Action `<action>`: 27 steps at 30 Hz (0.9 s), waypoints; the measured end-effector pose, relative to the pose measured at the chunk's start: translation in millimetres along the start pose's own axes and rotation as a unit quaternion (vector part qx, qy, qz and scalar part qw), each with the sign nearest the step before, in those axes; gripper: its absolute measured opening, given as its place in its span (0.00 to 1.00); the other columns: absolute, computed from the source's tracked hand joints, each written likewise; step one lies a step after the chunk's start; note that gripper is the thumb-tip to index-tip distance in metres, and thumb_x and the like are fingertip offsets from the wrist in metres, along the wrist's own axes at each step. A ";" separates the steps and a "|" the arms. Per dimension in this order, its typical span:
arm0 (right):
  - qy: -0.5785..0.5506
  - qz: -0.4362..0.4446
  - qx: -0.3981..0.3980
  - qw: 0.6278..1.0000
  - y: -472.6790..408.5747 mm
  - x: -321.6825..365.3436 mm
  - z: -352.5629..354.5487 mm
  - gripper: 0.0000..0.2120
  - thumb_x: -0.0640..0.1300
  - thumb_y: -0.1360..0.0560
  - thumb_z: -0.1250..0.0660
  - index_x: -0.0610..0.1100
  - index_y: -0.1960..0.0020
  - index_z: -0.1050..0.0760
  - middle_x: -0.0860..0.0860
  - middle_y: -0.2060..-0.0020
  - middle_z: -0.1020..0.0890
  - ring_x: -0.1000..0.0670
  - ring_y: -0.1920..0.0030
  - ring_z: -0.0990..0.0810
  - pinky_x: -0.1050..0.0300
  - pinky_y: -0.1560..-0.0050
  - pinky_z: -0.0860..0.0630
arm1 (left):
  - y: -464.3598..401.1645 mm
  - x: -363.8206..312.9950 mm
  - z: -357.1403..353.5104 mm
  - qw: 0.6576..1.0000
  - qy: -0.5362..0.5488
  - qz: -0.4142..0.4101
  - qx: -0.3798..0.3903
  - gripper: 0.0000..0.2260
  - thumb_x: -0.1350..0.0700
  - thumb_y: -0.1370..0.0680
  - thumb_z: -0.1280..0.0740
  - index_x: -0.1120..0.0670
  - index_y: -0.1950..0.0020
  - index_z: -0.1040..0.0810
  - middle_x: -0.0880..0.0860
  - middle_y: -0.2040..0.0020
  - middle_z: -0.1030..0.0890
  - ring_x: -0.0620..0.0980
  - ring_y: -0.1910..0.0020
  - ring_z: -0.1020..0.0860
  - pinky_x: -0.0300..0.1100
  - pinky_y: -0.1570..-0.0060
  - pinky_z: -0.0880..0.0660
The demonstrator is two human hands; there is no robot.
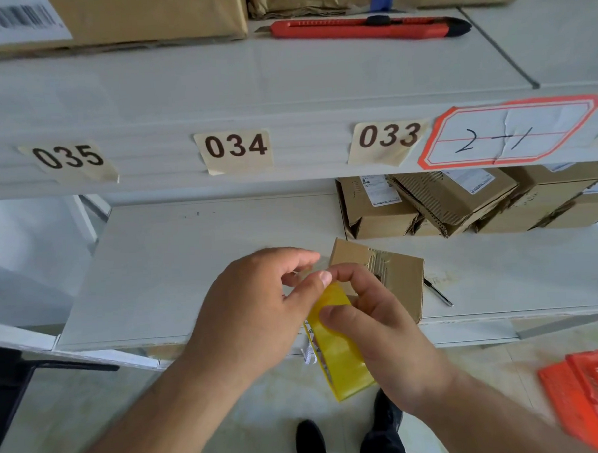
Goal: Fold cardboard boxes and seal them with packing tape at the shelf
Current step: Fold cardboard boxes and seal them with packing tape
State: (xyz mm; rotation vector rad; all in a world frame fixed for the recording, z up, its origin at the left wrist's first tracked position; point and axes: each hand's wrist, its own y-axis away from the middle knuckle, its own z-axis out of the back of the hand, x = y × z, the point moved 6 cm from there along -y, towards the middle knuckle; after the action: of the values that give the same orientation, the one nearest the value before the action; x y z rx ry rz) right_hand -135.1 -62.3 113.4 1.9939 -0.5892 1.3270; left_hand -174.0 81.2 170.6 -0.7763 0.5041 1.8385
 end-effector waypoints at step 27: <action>0.001 -0.033 0.000 0.999 -1.2 -2.5 1.4 0.18 0.44 0.30 0.33 0.52 0.41 0.22 0.43 0.58 0.20 0.46 0.63 0.22 0.56 0.64 0.23 | -22.6 31.1 5.7 0.989 0.144 0.023 -0.018 0.03 0.55 0.19 0.29 0.47 0.50 0.19 0.44 0.61 0.15 0.44 0.66 0.17 0.32 0.63 0.26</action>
State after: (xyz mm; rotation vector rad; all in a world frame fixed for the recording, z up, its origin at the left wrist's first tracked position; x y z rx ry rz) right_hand -134.4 -62.5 110.4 1.9952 -0.5186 1.2891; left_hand -162.7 113.8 152.8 -1.0704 0.6784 1.7911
